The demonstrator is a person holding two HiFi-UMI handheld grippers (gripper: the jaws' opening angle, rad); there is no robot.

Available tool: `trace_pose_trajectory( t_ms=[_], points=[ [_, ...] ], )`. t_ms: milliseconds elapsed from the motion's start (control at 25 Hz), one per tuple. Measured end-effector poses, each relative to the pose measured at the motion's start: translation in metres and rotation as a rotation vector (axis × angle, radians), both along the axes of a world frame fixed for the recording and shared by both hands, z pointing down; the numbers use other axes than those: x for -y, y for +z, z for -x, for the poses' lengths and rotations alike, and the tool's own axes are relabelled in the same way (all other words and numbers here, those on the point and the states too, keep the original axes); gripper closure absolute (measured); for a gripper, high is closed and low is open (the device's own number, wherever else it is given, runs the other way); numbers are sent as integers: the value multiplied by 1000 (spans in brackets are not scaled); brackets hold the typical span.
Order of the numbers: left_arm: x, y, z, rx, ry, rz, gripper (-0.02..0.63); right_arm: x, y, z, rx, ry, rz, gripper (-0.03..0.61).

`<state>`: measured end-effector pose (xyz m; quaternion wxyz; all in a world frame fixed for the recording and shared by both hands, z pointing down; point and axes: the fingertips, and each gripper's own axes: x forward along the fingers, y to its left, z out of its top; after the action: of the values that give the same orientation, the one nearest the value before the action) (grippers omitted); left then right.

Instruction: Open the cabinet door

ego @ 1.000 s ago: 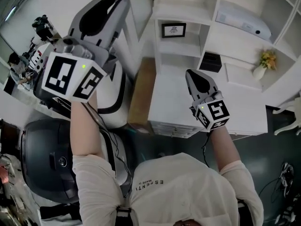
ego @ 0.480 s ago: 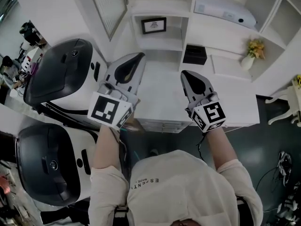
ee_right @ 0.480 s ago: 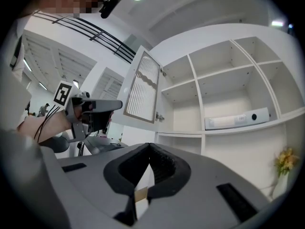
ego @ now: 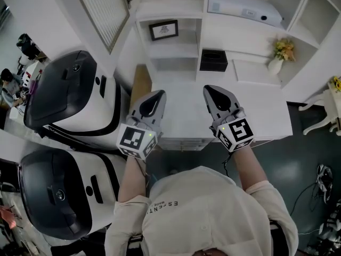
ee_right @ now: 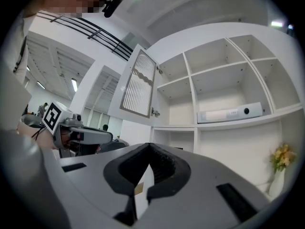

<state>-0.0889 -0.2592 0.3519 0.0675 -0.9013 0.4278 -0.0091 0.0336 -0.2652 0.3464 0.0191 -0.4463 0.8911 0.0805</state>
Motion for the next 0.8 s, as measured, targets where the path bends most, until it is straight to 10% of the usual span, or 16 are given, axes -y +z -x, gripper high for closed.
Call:
trace_pose_trajectory(
  t_ms=[800],
  points=[
    [12,-2,-5,-51,10,-21,611,7,11,-4,-20,8,18,565]
  ],
)
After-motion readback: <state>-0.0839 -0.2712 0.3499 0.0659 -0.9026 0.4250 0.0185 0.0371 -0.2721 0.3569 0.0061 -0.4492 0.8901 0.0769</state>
